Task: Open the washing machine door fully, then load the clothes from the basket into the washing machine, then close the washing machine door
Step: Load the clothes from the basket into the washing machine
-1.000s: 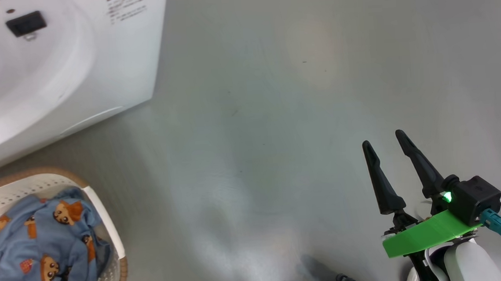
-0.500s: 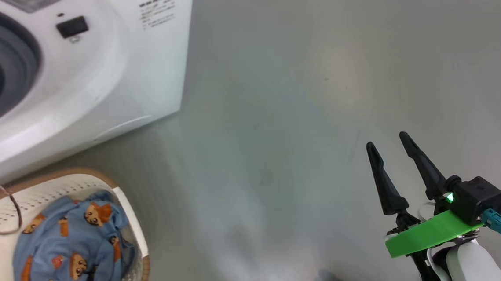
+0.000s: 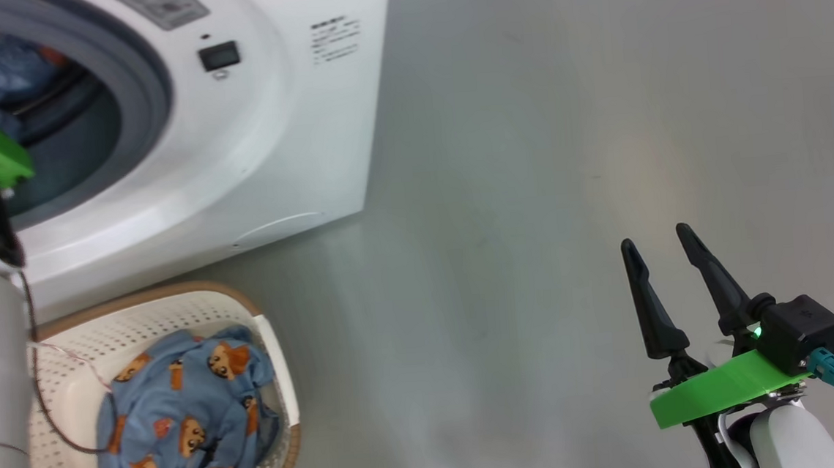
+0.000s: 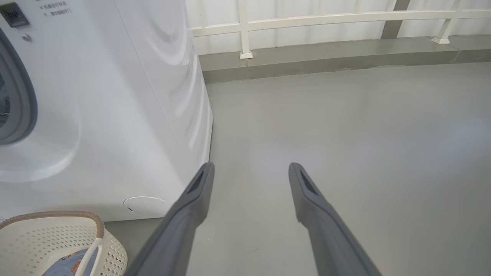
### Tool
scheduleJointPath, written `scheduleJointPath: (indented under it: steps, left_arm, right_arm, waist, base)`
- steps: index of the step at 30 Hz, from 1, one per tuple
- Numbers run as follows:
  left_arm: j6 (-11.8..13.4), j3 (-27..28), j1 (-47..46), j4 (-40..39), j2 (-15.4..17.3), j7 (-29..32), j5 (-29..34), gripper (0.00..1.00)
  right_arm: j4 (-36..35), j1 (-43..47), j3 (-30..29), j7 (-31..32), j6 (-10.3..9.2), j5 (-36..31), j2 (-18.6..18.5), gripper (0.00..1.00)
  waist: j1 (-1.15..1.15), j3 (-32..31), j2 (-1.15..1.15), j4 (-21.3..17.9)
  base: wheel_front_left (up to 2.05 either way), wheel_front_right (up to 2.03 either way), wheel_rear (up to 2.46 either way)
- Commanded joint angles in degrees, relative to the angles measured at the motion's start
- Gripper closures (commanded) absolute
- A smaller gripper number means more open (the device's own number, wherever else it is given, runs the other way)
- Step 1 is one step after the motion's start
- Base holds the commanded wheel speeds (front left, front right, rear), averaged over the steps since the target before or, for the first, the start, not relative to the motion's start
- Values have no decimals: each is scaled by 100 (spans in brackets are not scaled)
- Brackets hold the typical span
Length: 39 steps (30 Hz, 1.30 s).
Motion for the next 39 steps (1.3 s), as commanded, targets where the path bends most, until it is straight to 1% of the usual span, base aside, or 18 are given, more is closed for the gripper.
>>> scheduleJointPath:
  steps: [1, 6, 10, 12, 18, 28, 39]
  left_arm:
    - [-8, 113, 165, -271, 176, -45, 39, 0]
    - [-150, 133, 632, -721, -116, -45, 125, 0]
    - [-213, 190, 1042, -1188, -345, -45, 196, 0]
    - [-239, 179, 1185, -1357, -405, -45, 282, 0]
    - [-271, 244, 1376, -1489, -436, -45, 421, 0]
    - [-425, 351, 1850, -1917, -684, -46, 471, 0]
    - [-547, 357, 2079, -1945, -738, -46, 504, 0]
  right_arm:
    - [-103, 21, 76, -27, 9, -73, -61, 0]
    - [-100, 14, -36, -27, 9, -130, -61, 0]
    - [-114, 30, -132, -27, 9, -166, -61, 0]
    - [-127, 49, -159, -27, 9, -186, -61, 0]
    - [-133, 19, -142, -27, 9, -222, -61, 0]
    - [-156, 113, -326, -27, 9, -222, -61, 0]
    - [-175, 89, -330, -27, 9, -247, -61, 0]
  waist:
    - [0, -174, 0, 193]
    - [0, -316, 0, 413]
    - [0, -397, 0, 586]
    - [0, -406, 0, 657]
    - [0, -385, 0, 712]
    - [0, -452, 0, 862]
    - [0, -417, 0, 939]
  base:
    - [0, 0, 0]
    - [0, 0, 0]
    - [0, 0, 0]
    - [0, 0, 0]
    - [0, 0, 0]
    - [0, 0, 0]
    - [0, 0, 0]
